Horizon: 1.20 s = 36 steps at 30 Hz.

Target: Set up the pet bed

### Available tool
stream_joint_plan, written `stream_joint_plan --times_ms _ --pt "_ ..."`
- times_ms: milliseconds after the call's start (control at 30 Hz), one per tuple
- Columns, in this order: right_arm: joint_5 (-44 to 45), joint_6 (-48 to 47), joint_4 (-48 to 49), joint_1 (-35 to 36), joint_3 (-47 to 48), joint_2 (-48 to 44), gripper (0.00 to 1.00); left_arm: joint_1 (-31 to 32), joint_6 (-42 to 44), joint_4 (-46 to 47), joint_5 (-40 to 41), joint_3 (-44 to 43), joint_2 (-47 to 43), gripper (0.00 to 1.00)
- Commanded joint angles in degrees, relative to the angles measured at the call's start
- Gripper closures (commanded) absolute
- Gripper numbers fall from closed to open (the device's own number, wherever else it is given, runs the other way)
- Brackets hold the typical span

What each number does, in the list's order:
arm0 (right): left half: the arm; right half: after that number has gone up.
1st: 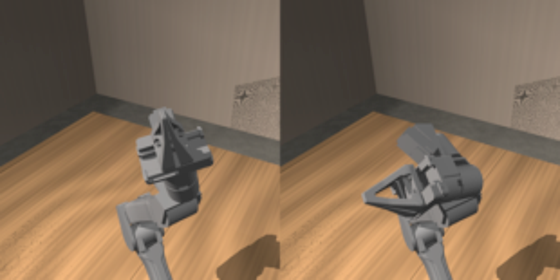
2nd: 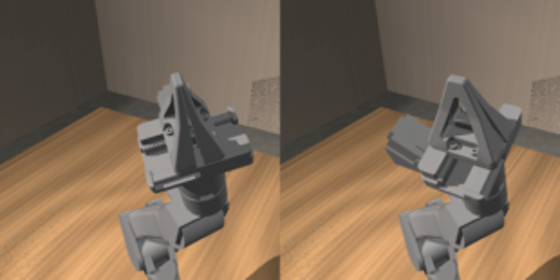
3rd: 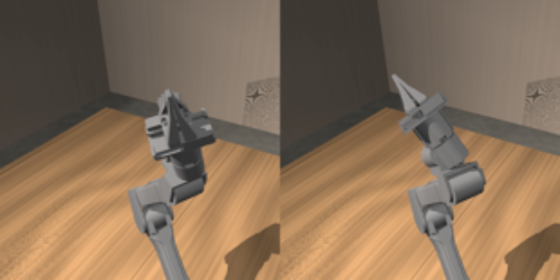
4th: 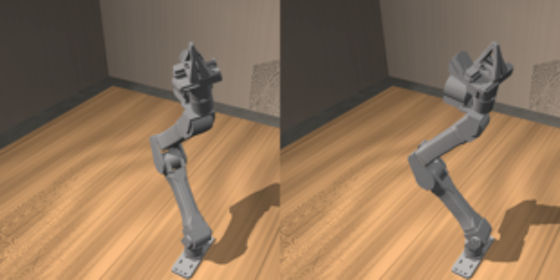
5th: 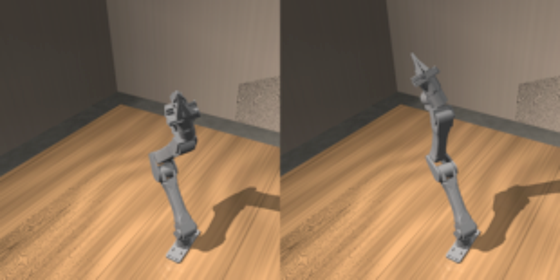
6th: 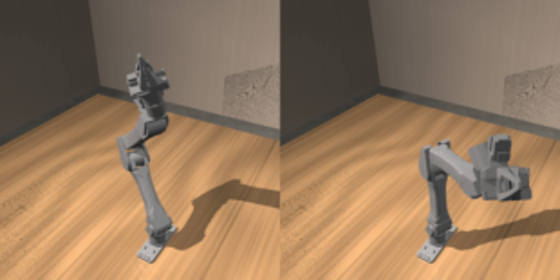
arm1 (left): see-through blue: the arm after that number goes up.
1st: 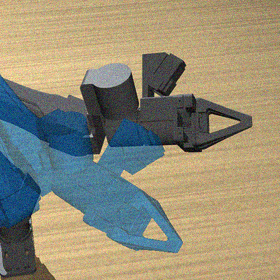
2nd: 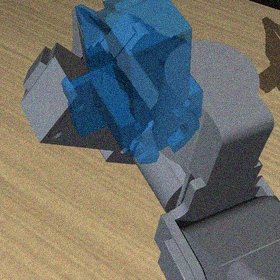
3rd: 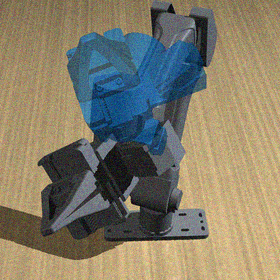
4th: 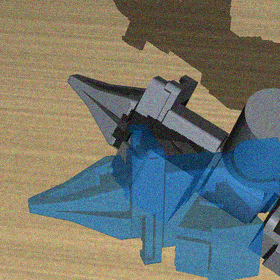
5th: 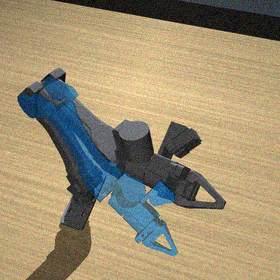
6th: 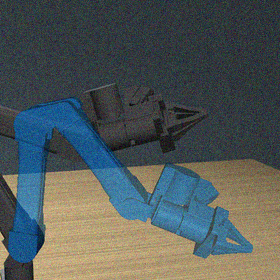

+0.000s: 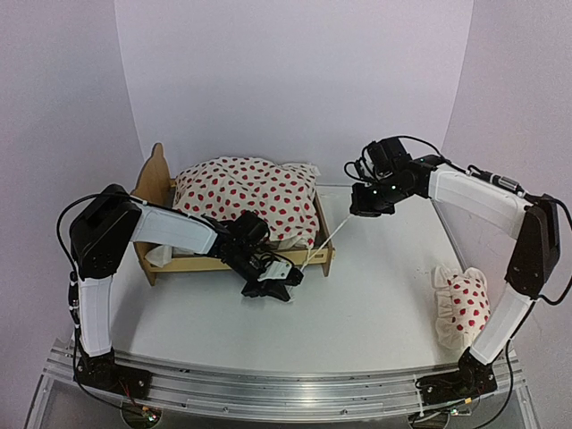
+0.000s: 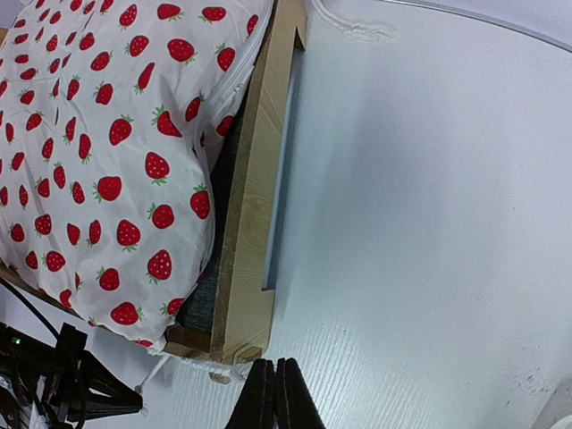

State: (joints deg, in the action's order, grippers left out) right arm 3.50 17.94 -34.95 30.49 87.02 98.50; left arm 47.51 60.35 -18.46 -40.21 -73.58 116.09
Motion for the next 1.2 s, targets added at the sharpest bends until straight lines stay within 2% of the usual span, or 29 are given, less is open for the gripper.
stream_joint_plan --times_ms 0,100,267,433,733,1000,1167 --pt "4.9 -1.1 3.4 -3.7 4.9 -1.0 1.00 0.4 2.2 -5.5 -1.2 2.7 -1.9 1.00" --pt "0.8 1.2 3.2 -3.7 2.9 -0.9 1.00 0.4 1.5 -3.7 -1.7 2.7 -1.6 1.00" --pt "-13.0 9.0 3.1 -3.1 -6.3 -2.3 1.00 1.3 -2.1 3.4 -3.1 1.0 -0.1 1.00" --pt "-15.4 12.6 3.3 1.0 -14.4 -6.2 1.00 2.9 -6.2 10.3 -4.3 -1.3 2.9 1.00" --pt "-13.7 20.6 2.8 1.1 -27.7 -13.4 1.00 4.6 -9.3 17.9 -6.4 -2.6 5.6 1.00" --pt "-9.4 20.9 2.8 0.7 -27.5 -15.9 1.00 5.6 -8.2 21.0 -7.1 -0.5 5.9 1.00" --pt "-7.1 14.7 2.7 -0.5 -18.9 -13.6 1.00 6.3 -4.1 21.4 -6.6 1.9 5.9 1.00"
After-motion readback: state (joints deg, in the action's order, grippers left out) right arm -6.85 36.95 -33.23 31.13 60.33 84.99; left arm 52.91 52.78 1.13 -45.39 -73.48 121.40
